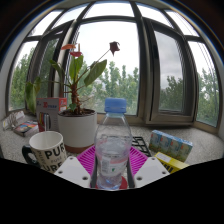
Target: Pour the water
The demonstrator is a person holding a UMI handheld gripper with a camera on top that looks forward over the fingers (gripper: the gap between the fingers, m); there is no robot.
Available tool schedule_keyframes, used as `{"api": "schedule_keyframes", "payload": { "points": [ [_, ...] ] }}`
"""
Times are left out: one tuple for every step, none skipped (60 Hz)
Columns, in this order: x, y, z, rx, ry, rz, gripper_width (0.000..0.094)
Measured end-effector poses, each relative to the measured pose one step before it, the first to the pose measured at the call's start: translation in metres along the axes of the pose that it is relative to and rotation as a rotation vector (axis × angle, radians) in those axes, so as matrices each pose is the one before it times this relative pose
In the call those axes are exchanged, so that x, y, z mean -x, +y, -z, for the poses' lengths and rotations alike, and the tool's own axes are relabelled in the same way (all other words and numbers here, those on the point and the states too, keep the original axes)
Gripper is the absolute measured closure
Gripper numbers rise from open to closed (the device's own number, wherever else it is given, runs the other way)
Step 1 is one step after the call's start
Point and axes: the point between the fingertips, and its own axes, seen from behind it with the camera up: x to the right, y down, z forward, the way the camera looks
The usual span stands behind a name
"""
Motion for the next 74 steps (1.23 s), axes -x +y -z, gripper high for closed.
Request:
{"api": "schedule_keyframes", "payload": {
  "points": [
    [-0.00044,0.00047,0.00003,0.00288,0.00172,-0.0010,0.0474],
    [-0.00036,0.00083,0.00014,0.00537,0.00147,0.0006,0.0449],
    [-0.00118,0.00159,0.00013,0.01008,0.00412,0.0001,0.0424],
    [-0.00101,0.00251,0.00056,0.01522,0.00693,-0.0017,0.0385],
    [-0.00028,0.00202,0.00052,0.01627,0.00420,-0.0012,0.0322],
    [-0.00061,0.00230,0.00059,0.01585,0.00606,-0.0033,0.0245],
    [-0.00113,-0.00207,0.00170,0.01552,0.00767,-0.0034,0.0157],
    [-0.00076,0.00118,0.00129,0.01142,0.00813,-0.0042,0.0068],
    [0.00008,0.00119,0.00099,0.00930,0.00665,-0.0036,0.0081],
    [-0.00157,0.00125,0.00232,0.01486,0.01268,-0.0035,0.0097],
    [-0.00150,0.00005,0.00222,0.00771,0.01183,-0.0034,0.0104],
    [-0.00116,-0.00047,0.00272,0.00523,0.01091,-0.0023,0.0099],
    [-0.00306,0.00013,-0.00020,0.00457,0.00676,0.0017,0.0090],
    [0.00183,-0.00002,0.00717,0.00246,0.00808,0.0005,0.0081],
    [-0.00029,0.00013,0.00393,0.00342,0.00623,0.0025,0.0074],
    [0.00061,-0.00033,0.00422,0.00352,0.00382,0.0032,0.0076],
    [0.00086,-0.00053,0.00487,0.00326,0.00286,0.0033,0.0076],
    [0.00073,-0.00080,0.00514,0.00178,0.00324,0.0031,0.0077],
    [0.00062,-0.00082,0.00566,0.00167,0.00320,0.0027,0.0077],
    [0.00067,-0.00067,0.00620,0.00275,0.00357,0.0021,0.0078],
    [0.00110,-0.00243,0.00562,0.00684,0.00279,0.0037,0.0080],
    [0.00116,-0.00007,0.00722,0.00205,0.00195,0.0011,0.0080],
    [0.00093,-0.00017,0.00714,0.00151,0.00185,0.0010,0.0082],
    [0.00129,0.00010,0.00717,0.00230,0.00184,0.0006,0.0082],
    [0.00252,-0.00182,0.00882,0.00372,0.00366,0.0011,0.0081],
    [0.00144,-0.00052,0.00773,0.00106,0.00134,0.0000,0.0079],
    [0.00152,-0.00032,0.00790,0.00005,0.00110,0.0000,0.0078],
    [0.00186,-0.00056,0.00792,-0.00058,0.00100,0.0003,0.0078],
    [0.00197,-0.00033,0.00798,-0.00017,0.00051,-0.0001,0.0079],
    [0.00242,-0.00061,0.00700,0.00259,0.00106,0.0020,0.0079],
    [0.00234,0.00026,0.00881,0.00132,0.00188,0.0004,0.0079],
    [0.00152,0.00040,0.00790,0.00177,0.00227,0.0007,0.0078],
    [0.00145,0.00039,0.00799,0.00060,0.00269,0.0007,0.0078],
    [0.00129,0.00029,0.00807,-0.00089,0.00288,0.0006,0.0078],
    [0.00153,0.00030,0.00820,-0.00157,0.00363,0.0005,0.0079],
    [0.00140,0.00009,0.00810,-0.00209,0.00431,0.0003,0.0078],
    [0.00270,-0.00015,0.00862,0.00004,0.00501,0.0019,0.0078],
    [0.00240,0.00002,0.00863,-0.00258,0.00414,0.0013,0.0077],
    [0.00173,0.00081,0.00832,-0.00161,0.00265,0.0022,0.0077],
    [0.00185,0.00100,0.00815,-0.00053,0.00253,0.0020,0.0078],
    [0.00160,0.00119,0.00794,-0.00034,0.00355,0.0004,0.0078],
    [0.00133,0.00115,0.00763,-0.00029,0.00398,-0.0007,0.0078],
    [0.00150,0.00093,0.00801,-0.00110,0.00381,-0.0015,0.0078],
    [0.00159,0.00073,0.00750,-0.00150,0.00410,-0.0017,0.0078],
    [0.00231,0.00006,0.00620,-0.00002,0.00429,-0.0003,0.0079],
    [0.00152,0.00085,0.00791,-0.00190,0.00296,-0.0018,0.0081],
    [0.00262,0.00115,0.00712,-0.00055,0.00447,-0.0012,0.0082],
    [0.00180,0.00111,0.00698,-0.00098,0.00316,-0.0015,0.0082],
    [0.00115,0.00148,0.00641,-0.00042,0.00386,-0.0012,0.0080],
    [0.00096,0.00135,0.00670,0.00006,0.00490,-0.0018,0.0082],
    [0.00073,0.00145,0.00615,-0.00013,0.00467,-0.0017,0.0082],
    [0.00036,0.00153,0.00589,0.00005,0.00522,-0.0014,0.0081],
    [0.00058,0.00182,0.00597,0.00107,0.00558,-0.0012,0.0082],
    [0.00023,0.00165,0.00420,0.00226,0.00385,-0.0028,0.0083],
    [0.00073,0.00233,0.00619,0.00296,0.00482,-0.0024,0.0084],
    [0.00046,0.00245,0.00543,0.00274,0.00462,-0.0046,0.0081],
    [0.00036,0.00192,0.00508,0.00175,0.00546,-0.0049,0.0080],
    [-0.00002,0.00200,0.00486,0.00195,0.00568,-0.0036,0.0081],
    [0.00007,0.00173,0.00500,0.00165,0.00542,-0.0023,0.0081],
    [-0.00008,0.00130,0.00466,0.00093,0.00500,-0.0015,0.0081],
    [-0.00102,0.00158,0.00244,0.00069,0.00299,0.0005,0.0083],
    [0.00080,0.00132,0.00551,0.00080,0.00501,0.0003,0.0081],
    [0.00048,0.00115,0.00448,0.00061,0.00336,0.0005,0.0080],
    [0.00020,0.00078,0.00377,0.00039,0.00328,-0.0001,0.0082],
    [0.00007,0.00057,0.00355,-0.00063,0.00302,-0.0014,0.0081],
    [0.00027,0.00057,0.00344,-0.00119,0.00279,-0.0008,0.0080],
    [0.00021,-0.00001,0.00313,-0.00325,0.00275,0.0018,0.0081],
    [-0.00030,-0.00021,0.00299,-0.00383,0.00386,0.0035,0.0082],
    [-0.00138,-0.00021,0.00018,-0.00327,0.00278,0.0040,0.0081],
    [0.00021,-0.00020,0.00256,-0.00300,0.00427,0.0027,0.0081],
    [-0.00027,0.00026,0.00278,-0.00041,0.00392,0.0023,0.0081],
    [-0.00056,0.00035,0.00249,0.00139,0.00395,0.0033,0.0080],
    [-0.00085,0.00084,0.00200,0.00193,0.00404,0.0035,0.0080],
    [-0.00075,0.00062,0.00200,0.00075,0.00396,0.0031,0.0080]
  ]
}}
